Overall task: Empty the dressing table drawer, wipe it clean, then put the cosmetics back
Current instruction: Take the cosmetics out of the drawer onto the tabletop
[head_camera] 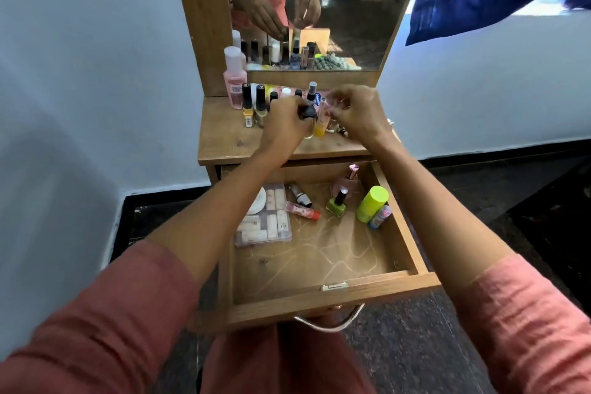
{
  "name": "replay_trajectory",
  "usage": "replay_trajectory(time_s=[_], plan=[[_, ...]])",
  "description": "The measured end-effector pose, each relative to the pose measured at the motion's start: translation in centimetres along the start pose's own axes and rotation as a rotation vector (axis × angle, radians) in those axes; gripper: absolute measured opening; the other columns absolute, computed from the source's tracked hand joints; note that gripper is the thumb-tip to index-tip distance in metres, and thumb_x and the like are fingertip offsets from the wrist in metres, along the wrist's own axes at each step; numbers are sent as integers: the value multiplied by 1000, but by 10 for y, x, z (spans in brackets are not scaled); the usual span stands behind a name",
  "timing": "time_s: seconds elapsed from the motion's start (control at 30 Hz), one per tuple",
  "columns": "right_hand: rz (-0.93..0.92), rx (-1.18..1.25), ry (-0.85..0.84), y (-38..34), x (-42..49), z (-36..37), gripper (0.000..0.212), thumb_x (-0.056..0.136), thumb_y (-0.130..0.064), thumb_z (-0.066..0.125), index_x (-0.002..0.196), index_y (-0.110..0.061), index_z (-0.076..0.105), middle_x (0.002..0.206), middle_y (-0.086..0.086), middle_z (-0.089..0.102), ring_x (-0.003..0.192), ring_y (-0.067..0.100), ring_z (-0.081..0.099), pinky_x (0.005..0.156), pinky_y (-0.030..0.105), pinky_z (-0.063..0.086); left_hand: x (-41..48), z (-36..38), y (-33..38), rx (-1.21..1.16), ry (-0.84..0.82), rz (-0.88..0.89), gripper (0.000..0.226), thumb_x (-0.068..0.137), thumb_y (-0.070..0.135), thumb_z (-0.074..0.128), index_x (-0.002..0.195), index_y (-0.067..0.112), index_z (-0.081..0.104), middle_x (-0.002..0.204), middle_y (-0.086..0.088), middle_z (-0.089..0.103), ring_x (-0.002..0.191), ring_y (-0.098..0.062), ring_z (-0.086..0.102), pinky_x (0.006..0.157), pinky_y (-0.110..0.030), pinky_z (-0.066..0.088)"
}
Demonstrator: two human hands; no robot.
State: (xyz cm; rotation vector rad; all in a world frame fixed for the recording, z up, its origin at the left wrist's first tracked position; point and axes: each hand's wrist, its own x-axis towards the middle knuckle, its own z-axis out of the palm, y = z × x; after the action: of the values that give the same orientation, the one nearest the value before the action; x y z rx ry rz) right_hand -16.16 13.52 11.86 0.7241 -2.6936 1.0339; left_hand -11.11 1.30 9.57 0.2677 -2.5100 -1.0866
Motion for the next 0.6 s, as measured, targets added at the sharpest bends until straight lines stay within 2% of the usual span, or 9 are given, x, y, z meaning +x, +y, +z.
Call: replay_trajectory(time_s=[0.1, 0.23, 0.37, 0.6], plan=[[-6, -65, -33, -1, 13, 6, 25, 83, -5, 61, 107, -6, 66, 106, 9, 70, 86, 13, 60, 82, 30, 50, 13, 2, -6, 32, -3, -48, 25, 83, 8, 62, 108, 5, 66, 106, -14, 68, 97, -25, 63, 79, -27, 47], [6, -122, -64, 1, 19, 14, 23, 83, -9, 62, 106, -7, 67, 107, 10, 70, 96, 24, 64, 88, 40, 51, 22, 4, -10, 46, 11, -54, 21, 84, 8, 60, 104, 4, 67, 103, -15, 69, 94, -25, 63, 72, -24, 43], [-3, -182, -43, 2, 21, 19, 23, 83, -11, 61, 105, -10, 69, 106, 7, 71, 99, 24, 64, 92, 42, 48, 26, 6, -11, 54, 8, -57, 24, 85, 9, 60, 107, 4, 66, 106, -15, 68, 96, -25, 63, 73, -24, 42], [4, -228, -17, 10, 23, 20, 27, 85, -18, 61, 111, -10, 66, 113, 8, 68, 108, 28, 58, 97, 45, 43, 28, 10, -14, 77, -7, -104, 25, 86, 11, 60, 110, 6, 64, 109, -14, 66, 99, -27, 62, 82, -32, 48]])
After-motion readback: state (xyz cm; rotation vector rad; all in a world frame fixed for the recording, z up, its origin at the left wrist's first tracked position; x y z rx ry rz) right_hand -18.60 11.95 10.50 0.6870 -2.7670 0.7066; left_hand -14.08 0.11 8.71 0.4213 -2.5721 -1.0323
